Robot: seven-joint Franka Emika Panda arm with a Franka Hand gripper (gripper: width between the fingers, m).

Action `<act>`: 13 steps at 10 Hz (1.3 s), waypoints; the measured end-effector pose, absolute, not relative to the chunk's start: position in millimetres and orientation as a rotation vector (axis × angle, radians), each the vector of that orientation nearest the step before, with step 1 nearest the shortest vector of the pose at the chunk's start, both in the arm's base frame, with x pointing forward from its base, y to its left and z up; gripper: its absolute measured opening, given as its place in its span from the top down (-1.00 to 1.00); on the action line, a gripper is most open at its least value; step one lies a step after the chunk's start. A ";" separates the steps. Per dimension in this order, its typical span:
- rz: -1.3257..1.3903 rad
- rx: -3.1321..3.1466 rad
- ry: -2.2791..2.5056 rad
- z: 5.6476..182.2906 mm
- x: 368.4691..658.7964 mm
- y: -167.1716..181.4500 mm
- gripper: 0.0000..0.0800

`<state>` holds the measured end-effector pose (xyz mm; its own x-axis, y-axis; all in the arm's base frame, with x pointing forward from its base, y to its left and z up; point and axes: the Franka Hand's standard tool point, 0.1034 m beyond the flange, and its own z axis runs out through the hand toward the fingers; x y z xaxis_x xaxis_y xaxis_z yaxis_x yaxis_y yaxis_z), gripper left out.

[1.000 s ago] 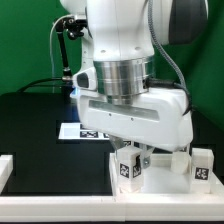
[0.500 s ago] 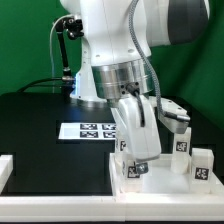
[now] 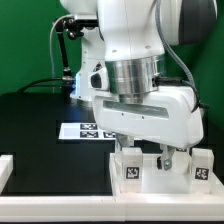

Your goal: Assemble square table

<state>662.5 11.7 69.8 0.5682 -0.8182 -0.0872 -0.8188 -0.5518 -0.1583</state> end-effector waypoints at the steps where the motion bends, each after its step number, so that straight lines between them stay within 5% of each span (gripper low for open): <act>1: -0.003 -2.654 1.311 69.2 662.8 11.0 -0.62; 6: -0.139 -3.039 0.299 67.5 667.3 1.1 -0.62; 8: -0.132 -3.017 0.411 67.3 667.0 -0.9 0.00; 9: -0.129 -3.010 0.465 67.1 666.6 -3.3 0.00; 10: -0.121 -2.980 0.622 66.4 665.9 -5.5 0.27; 13: -0.105 -2.890 0.932 66.3 665.9 -5.9 0.27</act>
Offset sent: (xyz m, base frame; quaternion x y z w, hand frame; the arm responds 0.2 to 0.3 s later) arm 0.0039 -0.0341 0.0007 -0.0494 0.0422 -0.3265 0.9430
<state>665.9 -5.9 66.3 0.8097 -0.5858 0.0336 -0.5787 -0.8067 -0.1194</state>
